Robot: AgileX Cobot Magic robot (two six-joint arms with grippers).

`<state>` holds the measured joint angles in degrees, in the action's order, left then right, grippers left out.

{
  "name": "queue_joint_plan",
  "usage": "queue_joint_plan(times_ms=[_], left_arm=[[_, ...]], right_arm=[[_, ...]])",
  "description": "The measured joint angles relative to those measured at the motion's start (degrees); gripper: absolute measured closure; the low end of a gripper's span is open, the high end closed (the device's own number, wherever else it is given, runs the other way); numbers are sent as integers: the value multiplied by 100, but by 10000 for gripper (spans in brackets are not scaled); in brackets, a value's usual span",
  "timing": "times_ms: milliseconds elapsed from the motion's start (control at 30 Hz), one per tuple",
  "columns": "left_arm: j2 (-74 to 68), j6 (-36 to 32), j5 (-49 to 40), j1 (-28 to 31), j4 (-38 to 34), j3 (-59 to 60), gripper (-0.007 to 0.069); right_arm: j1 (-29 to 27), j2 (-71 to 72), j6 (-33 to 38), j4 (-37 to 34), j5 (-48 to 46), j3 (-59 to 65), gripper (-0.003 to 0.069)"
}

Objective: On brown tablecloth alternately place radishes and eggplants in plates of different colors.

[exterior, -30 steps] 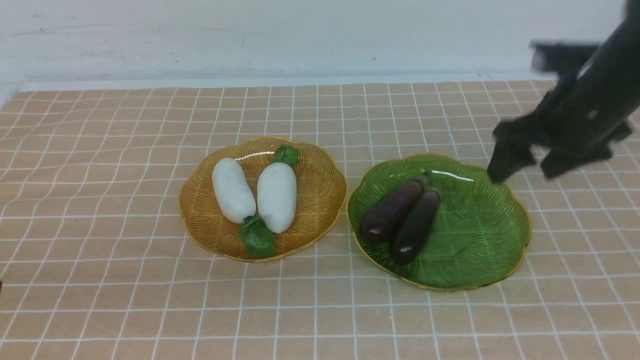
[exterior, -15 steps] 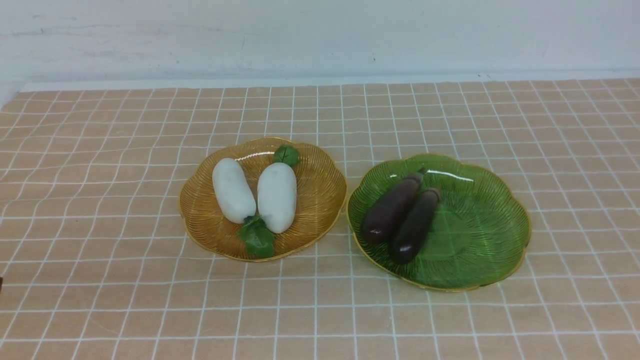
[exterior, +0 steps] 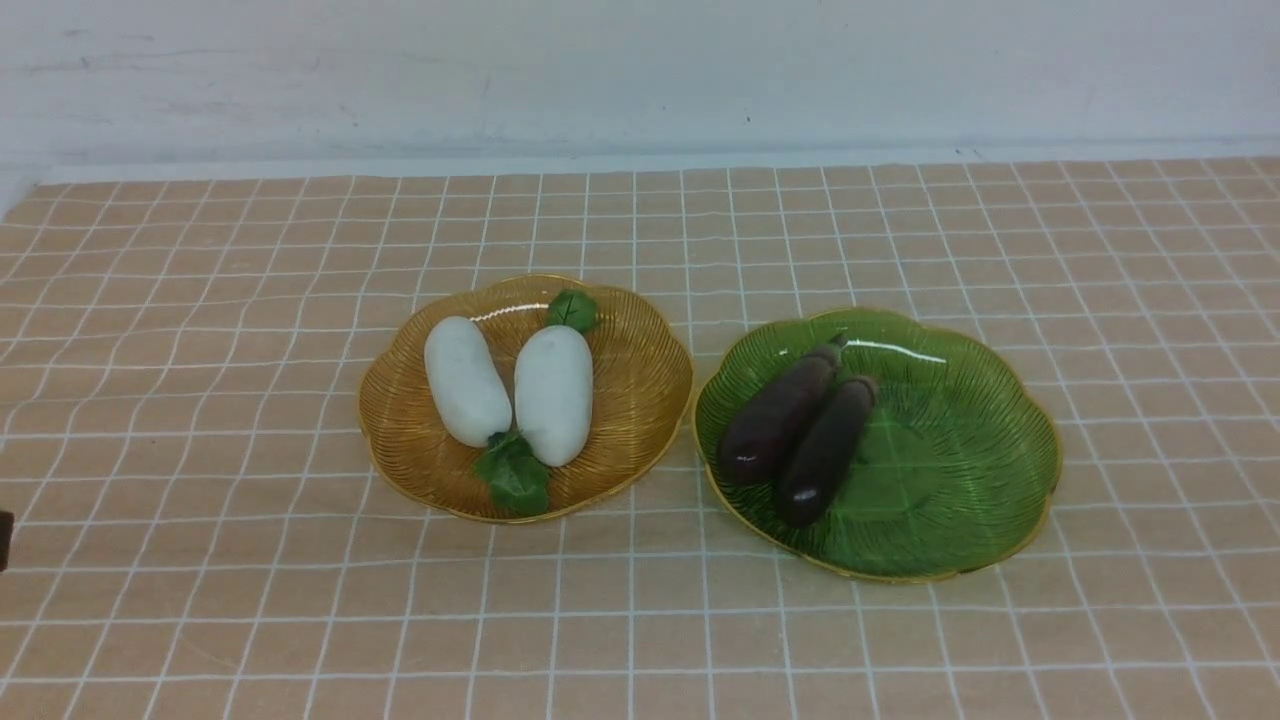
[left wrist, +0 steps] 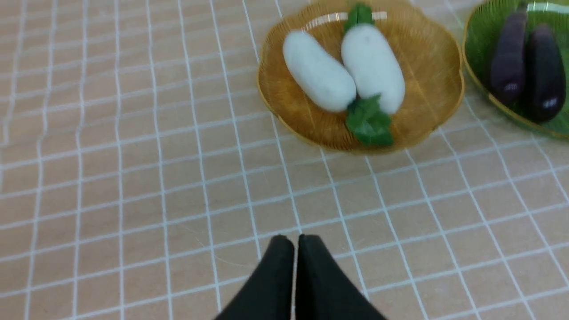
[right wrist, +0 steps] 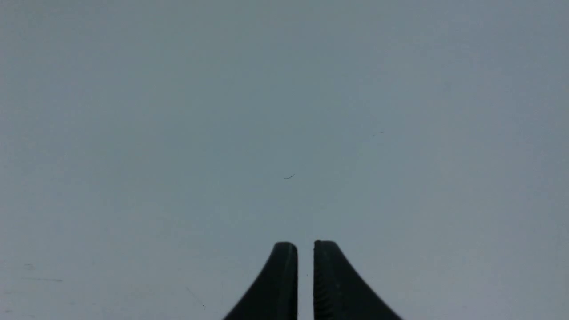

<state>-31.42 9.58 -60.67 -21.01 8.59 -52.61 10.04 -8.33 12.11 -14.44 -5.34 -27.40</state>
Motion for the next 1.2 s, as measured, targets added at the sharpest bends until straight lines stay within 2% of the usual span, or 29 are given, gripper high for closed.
queue_joint_plan(times_ms=[133, 233, 467, 900, 1000, 1200], left_arm=[[861, 6, 521, 0, 274, 396, 628], [1446, 271, 1256, 0, 387, 1067, 628], [1797, 784, 3000, 0, 387, 1911, 628], [1804, 729, 3100, 6, 615, 2498, 628], [1938, 380, 3106, 169, 344, 2736, 628], [2729, -1044, 3385, 986, -577, 3653, 628]], right_arm=[[0, 0, 0, 0, -35, 27, 612], [0, 0, 0, 0, -35, 27, 612], [0, 0, 0, -7, -35, 27, 612], [0, 0, 0, -19, -52, 27, 612], [0, 0, 0, -19, -56, 27, 612], [0, 0, 21, -19, -95, 27, 612]])
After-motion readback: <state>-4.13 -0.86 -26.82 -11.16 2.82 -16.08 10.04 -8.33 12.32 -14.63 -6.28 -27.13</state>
